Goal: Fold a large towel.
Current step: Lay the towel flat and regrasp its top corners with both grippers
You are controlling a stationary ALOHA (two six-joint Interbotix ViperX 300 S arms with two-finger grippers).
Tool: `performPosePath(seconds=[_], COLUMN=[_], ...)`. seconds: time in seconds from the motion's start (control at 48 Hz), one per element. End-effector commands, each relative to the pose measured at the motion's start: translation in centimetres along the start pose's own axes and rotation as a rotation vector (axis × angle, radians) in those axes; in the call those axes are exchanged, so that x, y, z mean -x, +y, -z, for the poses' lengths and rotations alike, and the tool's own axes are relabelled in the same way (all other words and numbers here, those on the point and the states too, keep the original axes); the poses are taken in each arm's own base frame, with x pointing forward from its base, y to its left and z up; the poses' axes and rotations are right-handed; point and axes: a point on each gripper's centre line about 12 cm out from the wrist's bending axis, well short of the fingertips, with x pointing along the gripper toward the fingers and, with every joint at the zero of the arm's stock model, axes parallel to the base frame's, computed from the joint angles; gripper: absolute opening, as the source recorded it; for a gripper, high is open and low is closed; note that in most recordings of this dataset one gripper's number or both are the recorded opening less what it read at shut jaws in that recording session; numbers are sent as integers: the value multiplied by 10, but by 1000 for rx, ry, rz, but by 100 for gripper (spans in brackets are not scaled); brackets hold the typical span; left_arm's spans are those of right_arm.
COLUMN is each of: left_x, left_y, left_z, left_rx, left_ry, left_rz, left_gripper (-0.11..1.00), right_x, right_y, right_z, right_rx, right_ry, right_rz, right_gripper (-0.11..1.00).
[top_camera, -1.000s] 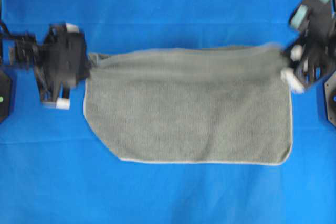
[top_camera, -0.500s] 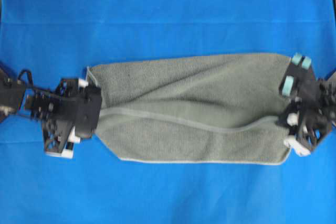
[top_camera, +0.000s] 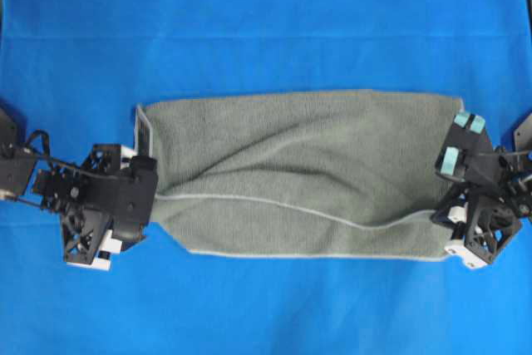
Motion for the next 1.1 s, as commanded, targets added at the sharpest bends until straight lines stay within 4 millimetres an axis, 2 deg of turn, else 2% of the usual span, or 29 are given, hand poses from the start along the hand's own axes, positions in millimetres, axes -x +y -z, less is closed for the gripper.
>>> performPosePath(seconds=[0.0,0.083,0.146,0.25,0.312,0.479,0.625,0.771,0.916,1.083], left_x=[15,32,46,72,87,100,96,77,46,18], left_y=[-3,-5,-6,-6,1,42,80,108,132,152], left_z=[-18,-27,-32,-41,-44,-42,-40,-39,-31,-11], left_rx=[-1,-7,-19,-45,-53,-32,-6,-17,-12,47], left_ry=[-56,-71,-83,-141,-190,-264,-274,-245,-158,-43], left_rz=[8,15,18,13,-2,-108,-210,-274,-299,-304], left_gripper=[65,73,75,74,74,74,74,74,74,74], right_x=[7,16,26,42,51,64,70,70,60,36], right_y=[17,29,37,40,35,3,-11,-30,-68,-113], right_z=[-5,-5,-9,-17,-23,-40,-46,-54,-63,-61], right_rx=[21,55,75,115,157,184,142,114,23,-65], right_ry=[-18,-28,-42,-79,-113,-197,-216,-249,-248,-196], right_rz=[-46,-78,-91,-64,-11,175,226,303,435,538], right_gripper=[35,58,67,60,61,61,61,61,61,61])
